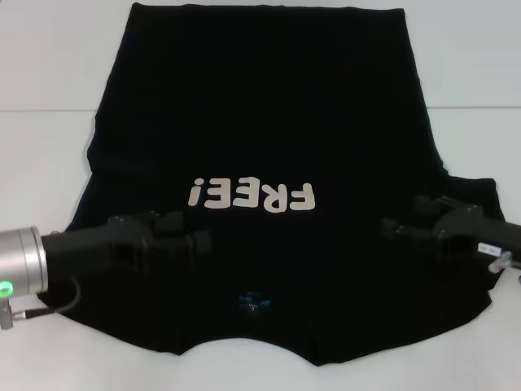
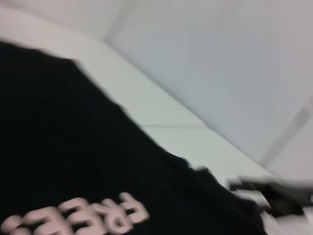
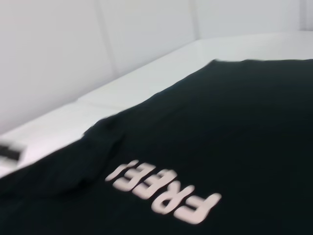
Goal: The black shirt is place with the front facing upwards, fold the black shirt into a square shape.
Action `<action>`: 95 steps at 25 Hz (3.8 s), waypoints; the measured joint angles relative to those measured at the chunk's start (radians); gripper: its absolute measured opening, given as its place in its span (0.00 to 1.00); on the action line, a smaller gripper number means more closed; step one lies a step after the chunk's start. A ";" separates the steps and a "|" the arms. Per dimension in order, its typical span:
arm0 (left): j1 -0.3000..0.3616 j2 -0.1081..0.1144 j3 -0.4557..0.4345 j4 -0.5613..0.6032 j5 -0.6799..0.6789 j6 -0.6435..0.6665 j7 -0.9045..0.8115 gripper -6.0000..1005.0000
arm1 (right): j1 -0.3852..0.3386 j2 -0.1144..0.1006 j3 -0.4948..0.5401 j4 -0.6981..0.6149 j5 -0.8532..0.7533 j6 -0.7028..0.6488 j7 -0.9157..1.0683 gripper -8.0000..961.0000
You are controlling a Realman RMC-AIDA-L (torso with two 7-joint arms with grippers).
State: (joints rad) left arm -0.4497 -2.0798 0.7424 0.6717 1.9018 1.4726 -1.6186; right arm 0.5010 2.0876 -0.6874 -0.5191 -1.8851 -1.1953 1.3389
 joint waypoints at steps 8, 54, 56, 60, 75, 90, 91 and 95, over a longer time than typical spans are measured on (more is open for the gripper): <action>0.113 -0.082 0.014 0.140 0.014 0.028 0.372 0.84 | -0.057 -0.012 0.000 -0.264 -0.088 -0.004 0.473 0.98; 0.118 -0.085 0.026 0.143 0.040 0.060 0.394 0.84 | 0.196 -0.102 0.075 -0.263 -0.831 -0.149 1.272 0.98; 0.116 -0.085 0.026 0.143 0.040 0.061 0.394 0.84 | 0.197 -0.104 0.070 -0.253 -0.831 -0.143 1.272 0.98; 0.115 -0.085 0.024 0.143 0.039 0.064 0.394 0.84 | 0.203 -0.107 0.065 -0.245 -0.832 -0.137 1.278 0.97; 0.121 -0.085 0.023 0.143 0.032 0.069 0.395 0.84 | 0.206 -0.107 0.063 -0.250 -0.832 -0.119 1.276 0.55; 0.121 -0.083 0.023 0.132 0.033 0.061 0.399 0.83 | 0.208 -0.107 0.055 -0.254 -0.832 -0.112 1.278 0.05; 0.121 -0.083 0.023 0.131 0.033 0.060 0.400 0.83 | 0.208 -0.108 0.057 -0.255 -0.830 -0.112 1.276 0.05; 0.121 -0.083 0.023 0.130 0.033 0.059 0.400 0.83 | 0.202 -0.118 0.065 -0.265 -0.814 -0.110 1.273 0.06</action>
State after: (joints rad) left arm -0.3282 -2.1629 0.7654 0.8021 1.9344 1.5315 -1.2181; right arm 0.7030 1.9696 -0.6222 -0.7839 -2.6989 -1.3056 2.6116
